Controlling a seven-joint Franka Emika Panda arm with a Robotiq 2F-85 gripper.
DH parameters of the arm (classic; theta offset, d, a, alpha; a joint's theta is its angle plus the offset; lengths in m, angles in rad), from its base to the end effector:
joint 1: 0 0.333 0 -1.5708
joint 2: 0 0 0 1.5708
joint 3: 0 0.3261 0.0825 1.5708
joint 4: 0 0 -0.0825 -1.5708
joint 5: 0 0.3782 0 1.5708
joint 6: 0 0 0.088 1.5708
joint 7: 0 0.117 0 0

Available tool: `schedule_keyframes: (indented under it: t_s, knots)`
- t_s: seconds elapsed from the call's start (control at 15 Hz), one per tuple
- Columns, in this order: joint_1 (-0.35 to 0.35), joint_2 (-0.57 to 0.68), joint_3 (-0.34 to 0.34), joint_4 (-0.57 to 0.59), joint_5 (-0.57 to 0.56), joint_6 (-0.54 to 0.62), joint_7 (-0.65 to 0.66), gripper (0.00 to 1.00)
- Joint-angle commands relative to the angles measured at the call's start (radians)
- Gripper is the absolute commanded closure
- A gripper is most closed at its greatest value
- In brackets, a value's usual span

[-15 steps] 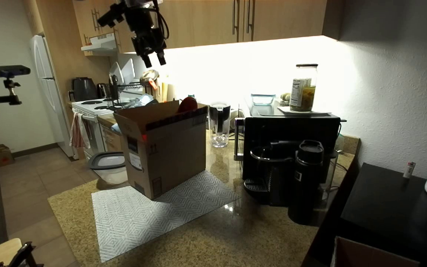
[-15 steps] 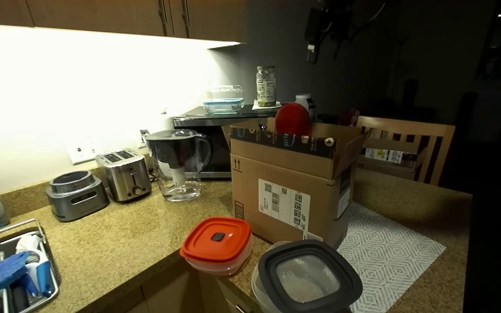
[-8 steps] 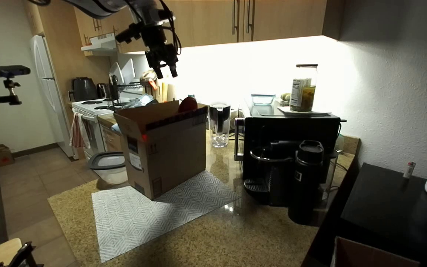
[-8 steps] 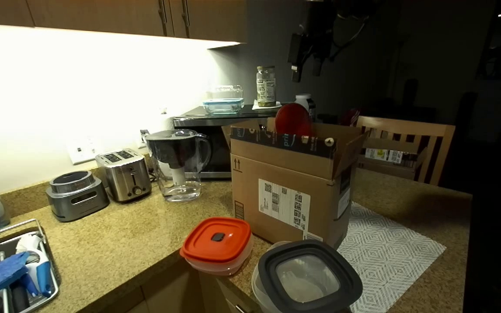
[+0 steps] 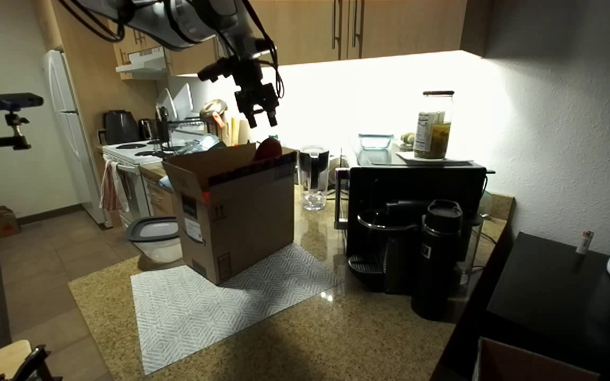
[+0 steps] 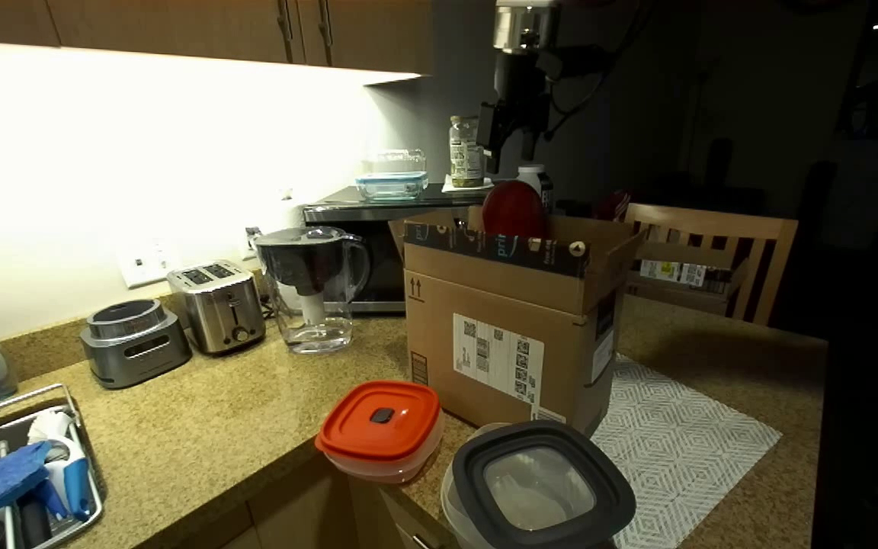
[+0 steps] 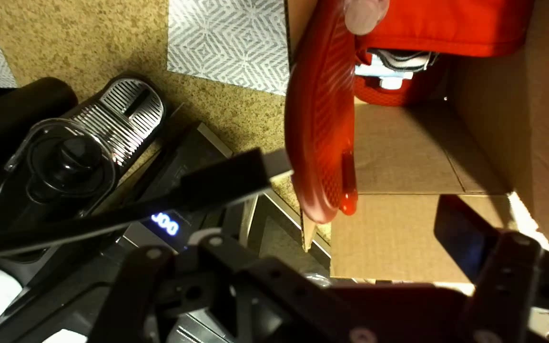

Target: Remove the red oven mitt from the brown box and put it on the table.

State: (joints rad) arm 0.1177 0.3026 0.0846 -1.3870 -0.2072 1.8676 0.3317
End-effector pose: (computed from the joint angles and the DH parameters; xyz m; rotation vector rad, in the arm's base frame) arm 0.6601 0.1089 0.5592 2.9956 -0.1388 0.3304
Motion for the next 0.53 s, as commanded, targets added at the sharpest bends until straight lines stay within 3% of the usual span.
schedule_keyframes:
  t_s: [0.0, 0.47]
  knots:
    - [0.024, 0.072, -0.025, 0.081, 0.002, -0.014, -0.002, 0.0]
    - [0.036, 0.149, -0.04, 0.149, 0.039, -0.053, 0.004, 0.0]
